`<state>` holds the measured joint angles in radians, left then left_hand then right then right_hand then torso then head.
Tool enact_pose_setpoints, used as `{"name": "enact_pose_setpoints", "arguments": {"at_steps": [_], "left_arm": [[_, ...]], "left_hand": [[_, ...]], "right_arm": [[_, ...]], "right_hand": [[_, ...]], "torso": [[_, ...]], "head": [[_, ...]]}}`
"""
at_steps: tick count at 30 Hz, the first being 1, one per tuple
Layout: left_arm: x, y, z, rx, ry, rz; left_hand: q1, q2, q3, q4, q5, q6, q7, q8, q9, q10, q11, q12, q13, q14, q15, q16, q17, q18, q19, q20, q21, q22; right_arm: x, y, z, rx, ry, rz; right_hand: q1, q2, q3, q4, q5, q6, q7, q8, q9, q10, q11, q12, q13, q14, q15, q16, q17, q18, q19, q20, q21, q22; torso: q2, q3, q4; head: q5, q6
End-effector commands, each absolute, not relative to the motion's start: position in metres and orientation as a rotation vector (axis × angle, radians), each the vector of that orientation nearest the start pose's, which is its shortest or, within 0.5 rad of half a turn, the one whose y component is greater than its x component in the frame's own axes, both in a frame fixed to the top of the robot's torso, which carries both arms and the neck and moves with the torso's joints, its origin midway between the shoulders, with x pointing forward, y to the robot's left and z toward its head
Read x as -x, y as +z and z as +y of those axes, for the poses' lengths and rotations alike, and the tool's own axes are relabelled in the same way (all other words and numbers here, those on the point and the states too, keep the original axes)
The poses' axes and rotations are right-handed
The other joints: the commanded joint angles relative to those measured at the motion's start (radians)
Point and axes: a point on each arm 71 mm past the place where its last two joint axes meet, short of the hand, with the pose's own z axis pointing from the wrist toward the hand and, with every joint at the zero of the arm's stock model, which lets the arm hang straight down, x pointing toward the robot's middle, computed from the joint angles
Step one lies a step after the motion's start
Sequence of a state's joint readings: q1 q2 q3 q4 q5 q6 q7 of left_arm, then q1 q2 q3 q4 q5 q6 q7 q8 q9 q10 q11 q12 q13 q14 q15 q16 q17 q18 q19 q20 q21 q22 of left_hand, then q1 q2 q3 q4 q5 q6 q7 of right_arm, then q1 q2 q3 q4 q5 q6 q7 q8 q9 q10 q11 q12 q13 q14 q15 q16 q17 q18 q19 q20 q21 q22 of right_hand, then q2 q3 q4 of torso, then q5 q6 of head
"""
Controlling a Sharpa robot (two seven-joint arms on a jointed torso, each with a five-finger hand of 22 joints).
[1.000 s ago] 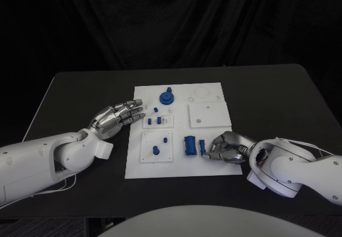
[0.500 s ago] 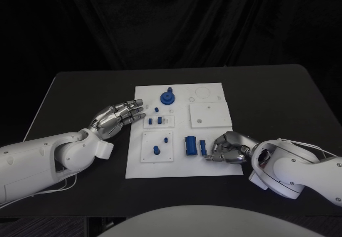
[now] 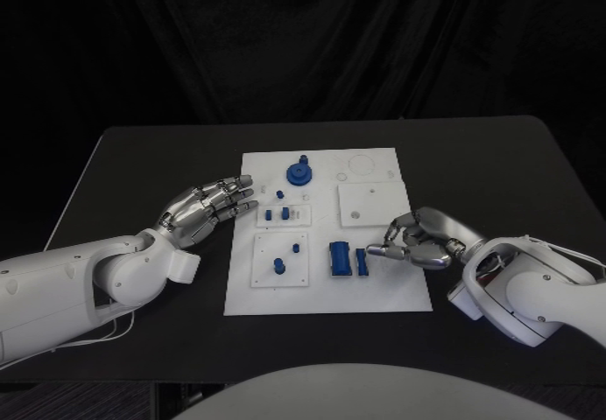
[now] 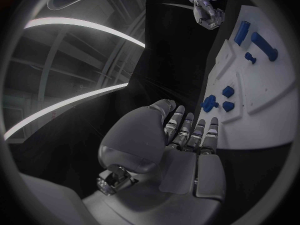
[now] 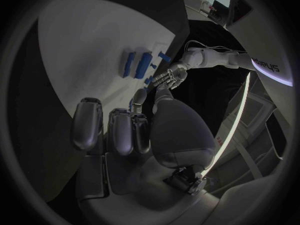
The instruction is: Assemble the parts on the task board
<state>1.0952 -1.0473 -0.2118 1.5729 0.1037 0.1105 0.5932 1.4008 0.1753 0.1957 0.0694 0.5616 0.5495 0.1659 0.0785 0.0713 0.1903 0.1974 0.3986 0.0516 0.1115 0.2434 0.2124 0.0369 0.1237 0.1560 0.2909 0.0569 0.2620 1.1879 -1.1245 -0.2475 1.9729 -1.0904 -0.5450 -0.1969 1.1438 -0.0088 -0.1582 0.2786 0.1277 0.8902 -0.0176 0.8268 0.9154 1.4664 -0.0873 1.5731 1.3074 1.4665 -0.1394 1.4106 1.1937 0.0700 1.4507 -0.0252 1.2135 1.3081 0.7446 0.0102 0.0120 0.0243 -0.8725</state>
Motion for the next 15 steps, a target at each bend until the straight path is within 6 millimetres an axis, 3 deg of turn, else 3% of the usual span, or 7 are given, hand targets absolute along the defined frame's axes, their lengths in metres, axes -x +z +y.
{"name": "enact_pose_setpoints", "arguments": {"at_steps": [1, 4, 5, 7, 10, 13, 15], "left_arm": [[-0.413, -0.257, 0.282, 1.267, -1.822, 1.408], [-0.411, -0.253, 0.283, 1.252, -1.828, 1.373], [-0.41, -0.252, 0.284, 1.246, -1.83, 1.363], [-0.409, -0.249, 0.284, 1.23, -1.835, 1.341], [-0.407, -0.246, 0.284, 1.204, -1.837, 1.313], [-0.406, -0.243, 0.283, 1.177, -1.839, 1.295], [-0.406, -0.241, 0.279, 1.148, -1.84, 1.282]], "left_hand": [[-0.005, -0.009, 0.01, 0.0, 0.005, 0.009, 0.019, 0.008, 0.002, 0.004, 0.009, 0.007, 0.002, 0.009, 0.0, 0.005, 0.002, -0.01, -0.015, -0.004, -0.008, -0.012], [-0.008, -0.015, 0.016, -0.001, 0.004, 0.018, 0.02, 0.01, 0.003, 0.009, 0.012, 0.011, 0.002, 0.009, -0.002, 0.007, 0.001, -0.012, -0.028, -0.008, -0.014, -0.028], [-0.009, -0.017, 0.017, -0.001, 0.004, 0.02, 0.019, 0.011, 0.003, 0.01, 0.013, 0.011, 0.002, 0.009, -0.003, 0.006, 0.001, -0.012, -0.031, -0.009, -0.015, -0.032], [-0.016, -0.022, 0.018, 0.004, 0.004, 0.029, 0.019, 0.014, 0.004, 0.015, 0.01, 0.014, 0.002, 0.008, -0.009, 0.005, 0.001, -0.013, -0.04, -0.017, -0.019, -0.042], [-0.032, -0.03, 0.014, 0.019, 0.004, 0.043, 0.015, 0.018, 0.006, 0.025, 0.008, 0.019, 0.003, 0.004, -0.023, -0.001, 0.0, -0.017, -0.061, -0.036, -0.026, -0.07], [-0.045, -0.037, 0.01, 0.039, 0.003, 0.07, 0.016, 0.026, 0.009, 0.051, 0.016, 0.035, 0.004, 0.004, -0.025, -0.001, 0.0, -0.036, -0.105, -0.056, -0.037, -0.133], [-0.05, -0.039, 0.006, 0.051, 0.002, 0.077, 0.018, 0.027, 0.009, 0.051, 0.015, 0.024, 0.003, -0.005, -0.028, -0.011, -0.002, -0.041, -0.111, -0.065, -0.037, -0.14]], "right_arm": [[-0.369, -0.203, -0.224, -0.408, 0.947, 1.647], [-0.376, -0.197, -0.228, -0.445, 0.995, 1.575], [-0.378, -0.196, -0.228, -0.454, 1.008, 1.558], [-0.383, -0.195, -0.23, -0.471, 1.043, 1.532], [-0.389, -0.196, -0.231, -0.504, 1.1, 1.513], [-0.394, -0.198, -0.233, -0.558, 1.187, 1.5], [-0.396, -0.202, -0.237, -0.613, 1.272, 1.482]], "right_hand": [[-0.002, 0.031, -0.027, 0.009, 0.047, -0.021, 0.015, -0.042, -0.031, 0.062, 0.021, -0.024, 0.214, -0.003, 0.02, -0.058, -0.102, 0.031, -0.043, 0.016, -0.12, 0.116], [0.039, 0.048, -0.042, 0.008, 0.127, -0.054, 0.052, -0.117, -0.1, -0.148, 0.058, -0.148, -0.009, -0.134, 0.056, -0.228, -0.382, 0.077, -0.18, 0.049, -0.418, 0.019], [0.054, 0.061, -0.048, 0.01, 0.166, -0.083, 0.084, -0.174, -0.155, -0.357, 0.09, -0.282, -0.204, -0.272, 0.085, -0.38, -0.606, 0.099, -0.298, 0.077, -0.636, -0.059], [0.077, 0.073, -0.068, 0.008, 0.196, -0.108, 0.123, -0.249, -0.259, -0.676, 0.138, -0.5, -0.482, -0.397, 0.136, -0.465, -0.684, 0.099, -0.373, 0.121, -0.742, -0.119], [0.099, 0.084, -0.076, 0.009, 0.201, -0.153, 0.177, -0.299, -0.33, -0.79, 0.189, -0.614, -0.571, -0.529, 0.194, -0.547, -0.737, 0.083, -0.473, 0.167, -0.852, -0.188], [0.154, 0.103, -0.075, 0.006, 0.261, -0.227, 0.244, -0.378, -0.441, -0.949, 0.277, -0.802, -0.736, -0.766, 0.29, -0.705, -0.859, 0.06, -0.636, 0.232, -1.044, -0.339], [0.186, 0.112, -0.078, 0.01, 0.265, -0.26, 0.263, -0.406, -0.51, -1.007, 0.312, -0.876, -0.841, -0.85, 0.331, -0.774, -0.936, 0.057, -0.688, 0.269, -1.139, -0.443]], "torso": [[-0.005, 0.0001, -0.0005], [-0.014, -0.0007, -0.0003], [-0.019, -0.001, 0.0001], [-0.023, -0.0008, 0.0], [-0.035, -0.0007, -0.0018], [-0.049, -0.0019, -0.0024], [-0.061, -0.0032, -0.0039]], "head": [[-0.001, 0.0], [-0.001, 0.0], [-0.001, 0.0], [-0.001, 0.0], [0.001, 0.0], [0.001, 0.0], [-0.001, 0.0]]}}
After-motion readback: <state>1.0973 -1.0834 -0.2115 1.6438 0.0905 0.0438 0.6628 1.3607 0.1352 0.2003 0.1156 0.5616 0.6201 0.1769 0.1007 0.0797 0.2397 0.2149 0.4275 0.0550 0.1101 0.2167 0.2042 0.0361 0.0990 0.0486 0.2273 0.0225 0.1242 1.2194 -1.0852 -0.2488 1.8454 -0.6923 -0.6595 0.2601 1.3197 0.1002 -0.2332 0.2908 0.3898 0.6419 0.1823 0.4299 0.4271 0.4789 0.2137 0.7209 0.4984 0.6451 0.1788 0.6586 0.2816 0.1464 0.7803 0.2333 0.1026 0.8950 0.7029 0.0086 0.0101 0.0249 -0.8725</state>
